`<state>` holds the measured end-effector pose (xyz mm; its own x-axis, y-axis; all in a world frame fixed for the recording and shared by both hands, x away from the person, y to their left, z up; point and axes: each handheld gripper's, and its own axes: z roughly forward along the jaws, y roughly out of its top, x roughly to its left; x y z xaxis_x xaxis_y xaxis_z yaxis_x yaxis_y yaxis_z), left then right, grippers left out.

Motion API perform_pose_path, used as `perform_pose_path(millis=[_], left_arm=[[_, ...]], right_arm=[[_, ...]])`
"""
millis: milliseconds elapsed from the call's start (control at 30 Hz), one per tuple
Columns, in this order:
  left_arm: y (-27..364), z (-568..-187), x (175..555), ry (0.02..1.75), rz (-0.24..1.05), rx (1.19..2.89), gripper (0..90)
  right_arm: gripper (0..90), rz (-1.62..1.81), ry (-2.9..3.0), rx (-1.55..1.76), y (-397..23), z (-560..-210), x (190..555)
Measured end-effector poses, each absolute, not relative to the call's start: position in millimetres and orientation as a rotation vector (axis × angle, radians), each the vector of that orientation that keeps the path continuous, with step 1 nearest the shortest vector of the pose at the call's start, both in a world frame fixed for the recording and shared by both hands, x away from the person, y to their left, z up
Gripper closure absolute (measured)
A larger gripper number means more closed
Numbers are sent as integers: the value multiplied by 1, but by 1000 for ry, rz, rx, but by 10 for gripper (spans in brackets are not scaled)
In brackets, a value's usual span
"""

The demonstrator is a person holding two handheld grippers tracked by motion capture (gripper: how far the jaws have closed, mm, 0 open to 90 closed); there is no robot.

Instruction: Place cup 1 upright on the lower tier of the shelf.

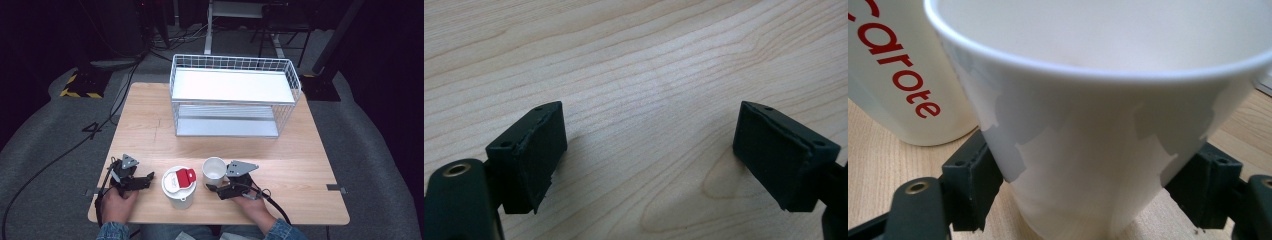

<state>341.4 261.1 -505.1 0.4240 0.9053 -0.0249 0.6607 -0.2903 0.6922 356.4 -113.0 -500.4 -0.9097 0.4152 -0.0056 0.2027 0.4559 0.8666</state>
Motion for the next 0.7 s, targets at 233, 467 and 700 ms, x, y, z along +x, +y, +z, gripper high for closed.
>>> perform_pose_path(millis=[233, 467, 700], left_arm=[[261, -505, 341, 1318, 500, 2050, 146], [261, -505, 341, 1318, 500, 2050, 146], [261, -505, 342, 1318, 500, 2050, 146]], right_arm=[[231, 1441, 2497, 544, -113, -500, 357], [232, 1426, 2503, 546, -117, -492, 360], [232, 1410, 2501, 548, -119, -485, 364]])
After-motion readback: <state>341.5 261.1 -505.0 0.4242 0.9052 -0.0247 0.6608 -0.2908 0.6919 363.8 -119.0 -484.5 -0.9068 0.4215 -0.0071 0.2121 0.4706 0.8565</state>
